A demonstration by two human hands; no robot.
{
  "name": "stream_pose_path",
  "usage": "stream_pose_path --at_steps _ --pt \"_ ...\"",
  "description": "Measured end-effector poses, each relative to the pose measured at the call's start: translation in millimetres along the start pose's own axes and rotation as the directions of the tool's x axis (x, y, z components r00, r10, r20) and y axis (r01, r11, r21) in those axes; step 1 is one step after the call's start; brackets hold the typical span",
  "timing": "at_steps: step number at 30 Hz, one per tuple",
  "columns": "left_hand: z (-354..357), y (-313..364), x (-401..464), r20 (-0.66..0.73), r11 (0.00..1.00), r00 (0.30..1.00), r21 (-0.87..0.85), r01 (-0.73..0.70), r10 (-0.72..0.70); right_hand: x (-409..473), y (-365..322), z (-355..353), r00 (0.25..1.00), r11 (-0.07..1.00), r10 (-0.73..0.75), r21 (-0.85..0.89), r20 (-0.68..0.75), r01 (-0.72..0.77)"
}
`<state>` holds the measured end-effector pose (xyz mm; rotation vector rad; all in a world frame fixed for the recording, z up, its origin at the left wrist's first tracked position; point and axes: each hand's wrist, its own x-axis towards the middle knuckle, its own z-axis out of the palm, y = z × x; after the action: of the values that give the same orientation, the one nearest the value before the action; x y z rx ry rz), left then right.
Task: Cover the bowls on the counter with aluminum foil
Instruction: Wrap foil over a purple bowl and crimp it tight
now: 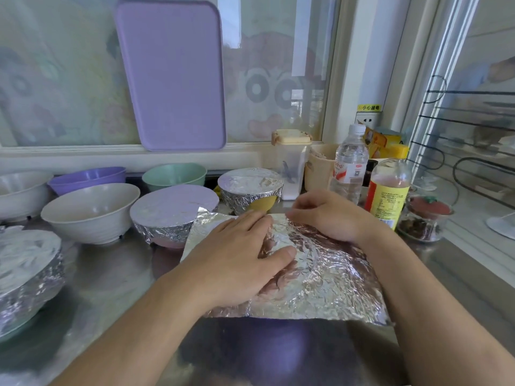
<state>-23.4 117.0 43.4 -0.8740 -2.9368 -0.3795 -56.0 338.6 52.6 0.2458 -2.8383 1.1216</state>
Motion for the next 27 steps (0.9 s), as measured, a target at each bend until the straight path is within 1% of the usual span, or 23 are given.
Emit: stream_pose_path --at_steps 2,4,5,12,17,20,23,27 --pt "-1.4 -2.5 1.0 0.014 0.999 1.000 -0.038 -0.007 0.008 2.8 7.3 3.2 1.000 0.988 0.013 0.153 0.009 -0.014" --pt "-2.1 -4.2 2.8 0.018 0.997 1.000 -0.070 -0.018 0.020 4.0 16.3 8.2 0.998 0.954 0.040 0.297 0.040 -0.050" --pt "-1.7 -4.8 4.7 0.012 0.996 1.000 -0.086 -0.024 0.026 4.7 20.4 9.4 0.998 0.938 0.050 0.341 0.048 -0.063" --pt "2.7 0.3 23.3 -0.012 0.986 0.999 -0.159 -0.043 0.042 9.1 37.4 3.2 0.994 0.918 0.106 0.384 -0.007 -0.095" --pt "0.3 -3.7 31.5 -0.009 0.975 0.999 -0.220 -0.036 0.035 11.6 39.2 2.8 0.995 0.917 0.096 0.387 0.006 -0.091" --pt "1.7 -4.4 31.4 -0.021 0.978 0.999 -0.201 -0.047 0.044 14.4 42.0 3.5 0.997 0.927 0.081 0.368 0.001 -0.076" --pt "3.5 -3.7 29.9 -0.035 0.983 0.998 -0.176 -0.054 0.049 15.9 43.9 4.0 0.997 0.917 0.075 0.391 0.011 -0.073" --pt "6.9 -3.0 28.3 -0.001 0.995 0.999 -0.092 -0.044 0.045 14.3 44.2 3.0 0.999 0.922 0.035 0.386 0.022 -0.040"
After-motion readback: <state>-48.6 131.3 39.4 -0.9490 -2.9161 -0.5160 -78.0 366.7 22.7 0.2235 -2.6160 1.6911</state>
